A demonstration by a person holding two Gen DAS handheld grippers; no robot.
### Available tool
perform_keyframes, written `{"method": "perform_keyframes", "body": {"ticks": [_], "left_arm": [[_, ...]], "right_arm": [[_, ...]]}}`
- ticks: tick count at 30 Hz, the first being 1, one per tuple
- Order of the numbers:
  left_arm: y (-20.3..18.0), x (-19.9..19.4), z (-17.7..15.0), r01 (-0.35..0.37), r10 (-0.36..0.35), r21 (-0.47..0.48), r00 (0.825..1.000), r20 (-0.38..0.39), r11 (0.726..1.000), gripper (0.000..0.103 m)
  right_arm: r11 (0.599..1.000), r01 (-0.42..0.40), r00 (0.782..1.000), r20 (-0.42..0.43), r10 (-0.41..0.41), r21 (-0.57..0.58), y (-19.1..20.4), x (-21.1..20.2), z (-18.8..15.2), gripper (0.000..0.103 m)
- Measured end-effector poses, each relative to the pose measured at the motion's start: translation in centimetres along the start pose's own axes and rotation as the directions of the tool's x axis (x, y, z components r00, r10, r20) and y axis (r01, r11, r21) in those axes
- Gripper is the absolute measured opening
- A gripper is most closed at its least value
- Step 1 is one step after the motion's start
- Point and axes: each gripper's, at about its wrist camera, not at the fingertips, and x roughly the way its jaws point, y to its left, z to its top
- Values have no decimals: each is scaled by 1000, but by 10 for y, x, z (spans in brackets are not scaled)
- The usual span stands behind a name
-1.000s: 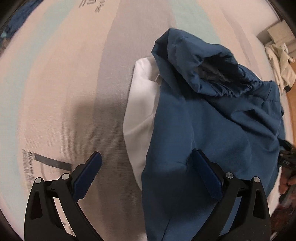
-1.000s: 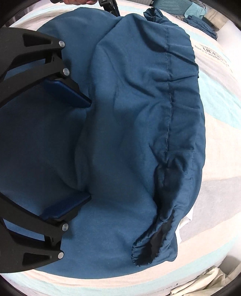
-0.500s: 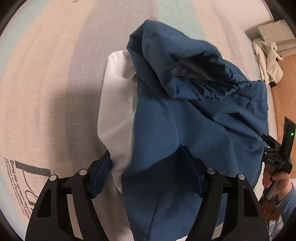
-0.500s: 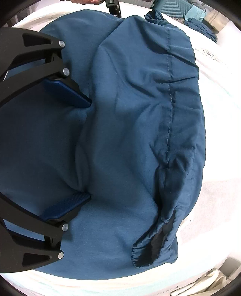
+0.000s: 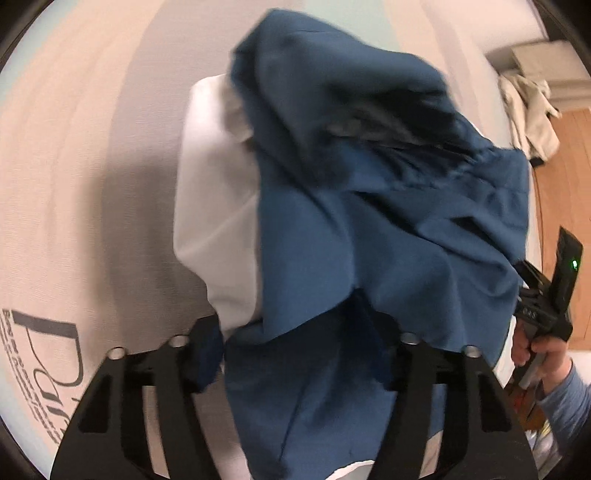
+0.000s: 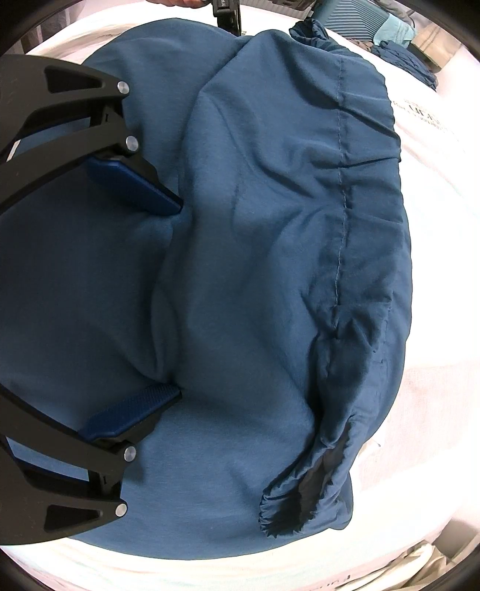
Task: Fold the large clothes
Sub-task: 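Grasp the navy bundle edge with the left tool and lift it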
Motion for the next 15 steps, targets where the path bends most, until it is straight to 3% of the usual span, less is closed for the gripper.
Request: {"method": "perform_keyframes", "body": {"ticks": [3, 8, 15], "left_arm": [[0, -1, 0, 9, -9, 9, 1000, 2, 1000, 45], [-23, -1, -3, -49, 46, 60, 998, 40, 997, 24], [-56, -29, -26, -95, 94, 7, 991, 99, 995, 15]], "right_arm": [[1000, -1, 1000, -2, 1, 0, 0, 0, 0, 89], [1000, 2, 1000, -1, -2, 0, 1, 1, 1, 89], [1000, -5, 1000, 8, 5, 2, 0, 1, -2, 89]]}}
